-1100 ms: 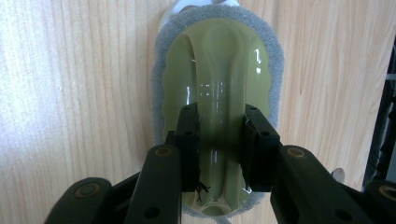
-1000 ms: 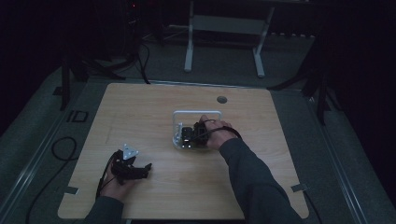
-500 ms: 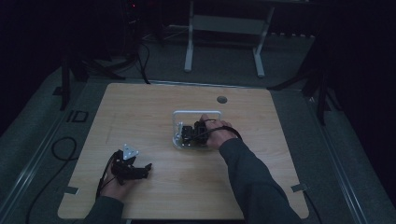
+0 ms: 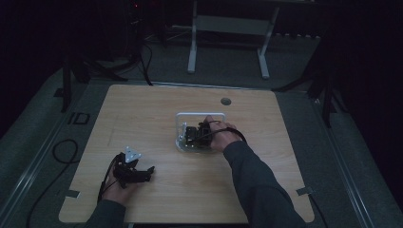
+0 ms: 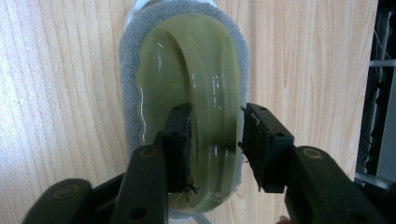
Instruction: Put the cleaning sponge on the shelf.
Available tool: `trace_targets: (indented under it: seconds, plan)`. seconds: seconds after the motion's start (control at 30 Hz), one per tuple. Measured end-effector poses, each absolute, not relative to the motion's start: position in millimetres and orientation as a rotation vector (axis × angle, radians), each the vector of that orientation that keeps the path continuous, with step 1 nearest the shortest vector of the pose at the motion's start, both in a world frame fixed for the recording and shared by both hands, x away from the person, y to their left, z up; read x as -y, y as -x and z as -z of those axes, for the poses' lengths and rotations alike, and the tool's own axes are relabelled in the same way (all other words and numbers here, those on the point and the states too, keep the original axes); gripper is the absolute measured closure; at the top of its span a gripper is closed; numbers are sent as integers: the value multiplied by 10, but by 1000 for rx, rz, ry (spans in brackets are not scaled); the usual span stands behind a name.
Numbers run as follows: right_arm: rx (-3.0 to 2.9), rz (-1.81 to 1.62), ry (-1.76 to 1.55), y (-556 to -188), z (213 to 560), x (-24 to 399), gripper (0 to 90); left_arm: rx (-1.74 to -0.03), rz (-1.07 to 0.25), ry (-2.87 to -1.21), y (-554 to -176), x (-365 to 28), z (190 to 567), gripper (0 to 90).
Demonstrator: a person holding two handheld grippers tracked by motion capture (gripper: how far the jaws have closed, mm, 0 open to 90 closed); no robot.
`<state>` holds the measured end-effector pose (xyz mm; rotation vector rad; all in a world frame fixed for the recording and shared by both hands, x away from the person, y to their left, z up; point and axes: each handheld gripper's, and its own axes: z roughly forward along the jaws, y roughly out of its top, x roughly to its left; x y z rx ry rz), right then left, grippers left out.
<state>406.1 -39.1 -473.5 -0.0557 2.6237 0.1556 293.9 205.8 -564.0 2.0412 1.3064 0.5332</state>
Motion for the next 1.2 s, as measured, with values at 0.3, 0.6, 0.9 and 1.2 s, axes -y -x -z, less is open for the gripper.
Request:
trace_targets:
  seconds: [0.3, 0.6, 0.9, 1.2]
  plan:
    - [-2608, -199, 36, -4040, 4678, 407, 575, -1306, -533, -2042, -2939, -2058, 5640, 102]
    - [-2579, -261, 25, -3976, 4596, 423, 537, -1306, -533, -2042, -2939, -2058, 5640, 103]
    - [-2540, -310, 15, -3842, 4502, 464, 518, -1307, -533, -2039, -2939, -2057, 5641, 103]
    - [-2560, -404, -45, -3662, 4454, 641, 504, -1308, -533, -2038, -2939, -2057, 5641, 103]
